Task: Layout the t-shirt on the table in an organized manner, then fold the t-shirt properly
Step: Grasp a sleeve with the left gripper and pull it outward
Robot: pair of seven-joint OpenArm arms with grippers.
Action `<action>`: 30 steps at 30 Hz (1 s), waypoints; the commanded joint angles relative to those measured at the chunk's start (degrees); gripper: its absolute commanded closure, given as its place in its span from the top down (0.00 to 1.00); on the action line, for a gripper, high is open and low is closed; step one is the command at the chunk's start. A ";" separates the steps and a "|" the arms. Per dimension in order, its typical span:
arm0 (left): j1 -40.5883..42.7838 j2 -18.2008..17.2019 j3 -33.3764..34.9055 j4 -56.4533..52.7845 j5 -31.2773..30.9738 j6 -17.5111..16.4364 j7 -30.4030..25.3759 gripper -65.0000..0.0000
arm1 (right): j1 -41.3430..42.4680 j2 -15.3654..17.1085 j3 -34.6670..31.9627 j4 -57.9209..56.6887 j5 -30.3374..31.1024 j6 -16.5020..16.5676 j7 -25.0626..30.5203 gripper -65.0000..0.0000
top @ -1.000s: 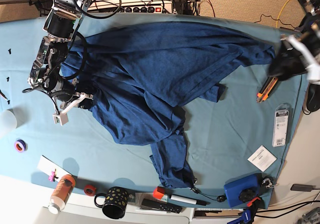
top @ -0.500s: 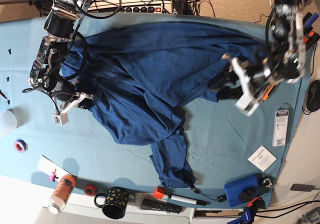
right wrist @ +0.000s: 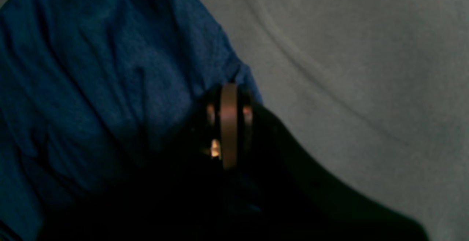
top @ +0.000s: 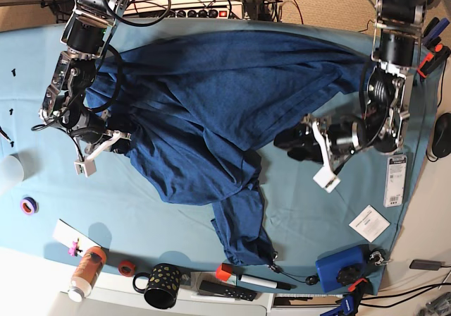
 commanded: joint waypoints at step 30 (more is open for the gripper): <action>-5.95 11.65 6.58 -13.90 -0.98 -1.39 -0.55 0.47 | 1.11 -2.82 0.13 0.79 -0.92 0.39 1.09 0.00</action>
